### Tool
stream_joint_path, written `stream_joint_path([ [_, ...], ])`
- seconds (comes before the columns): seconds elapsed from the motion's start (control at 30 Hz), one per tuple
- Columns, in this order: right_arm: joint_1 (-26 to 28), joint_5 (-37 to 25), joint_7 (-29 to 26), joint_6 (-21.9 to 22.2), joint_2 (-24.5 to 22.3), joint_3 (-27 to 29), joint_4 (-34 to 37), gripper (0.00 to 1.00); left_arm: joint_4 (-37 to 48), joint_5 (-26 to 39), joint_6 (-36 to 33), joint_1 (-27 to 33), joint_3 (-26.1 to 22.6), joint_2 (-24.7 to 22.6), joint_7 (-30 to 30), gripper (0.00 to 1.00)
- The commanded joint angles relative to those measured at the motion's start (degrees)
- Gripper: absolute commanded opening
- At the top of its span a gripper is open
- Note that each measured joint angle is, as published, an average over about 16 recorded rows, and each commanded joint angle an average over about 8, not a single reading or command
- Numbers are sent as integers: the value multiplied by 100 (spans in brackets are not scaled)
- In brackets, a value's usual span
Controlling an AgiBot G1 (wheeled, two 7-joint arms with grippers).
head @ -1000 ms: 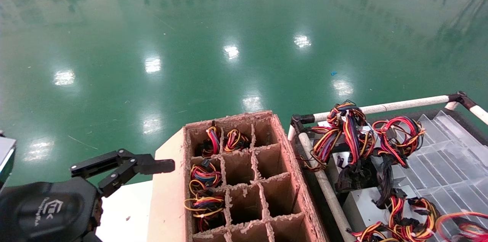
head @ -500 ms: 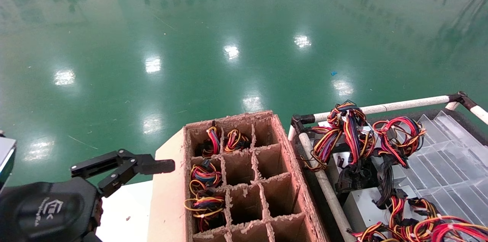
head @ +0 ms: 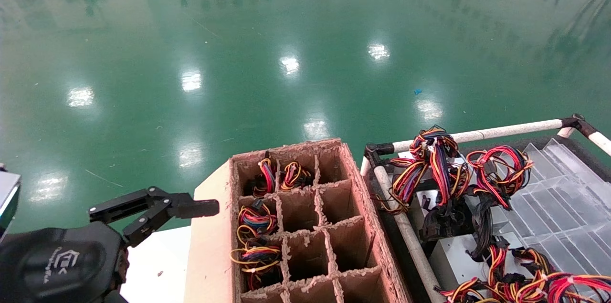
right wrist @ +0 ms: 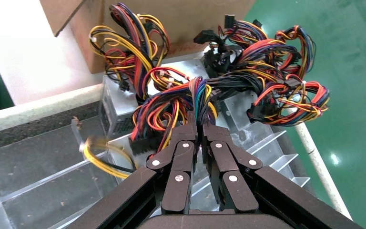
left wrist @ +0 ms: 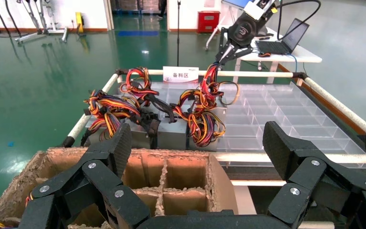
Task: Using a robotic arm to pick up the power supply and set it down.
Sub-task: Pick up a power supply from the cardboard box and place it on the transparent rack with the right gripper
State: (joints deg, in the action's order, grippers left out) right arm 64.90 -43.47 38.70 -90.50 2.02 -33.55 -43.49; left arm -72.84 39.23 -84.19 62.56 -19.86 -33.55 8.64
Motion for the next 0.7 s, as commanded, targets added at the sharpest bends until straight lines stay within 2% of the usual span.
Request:
stream_joint_path([
  [0.03,27,-54,28,-5,51,10,96,0,0,0,0,0,0,0,0,100],
  [0.13,59,-136,71,-9,127,-16,214,0,0,0,0,0,0,0,0,100],
  [0.17,69,-167,82,-10,148,-28,244,3,0,0,0,0,-1,0,0,100],
  [0.2,80,-200,95,-10,168,-41,270,13,0,0,0,0,-1,0,0,100],
  [0.4,162,-376,138,-11,246,-92,341,88,0,-1,1,0,-1,1,-1,100],
  [0.43,174,-395,141,-12,255,-94,346,97,1,-1,1,0,-1,1,-1,100],
  [0.47,184,-408,141,-14,263,-95,350,100,1,-1,1,0,-1,1,-1,100],
  [0.7,203,-426,140,-20,278,-98,354,100,1,-2,2,-1,-1,1,-1,100],
])
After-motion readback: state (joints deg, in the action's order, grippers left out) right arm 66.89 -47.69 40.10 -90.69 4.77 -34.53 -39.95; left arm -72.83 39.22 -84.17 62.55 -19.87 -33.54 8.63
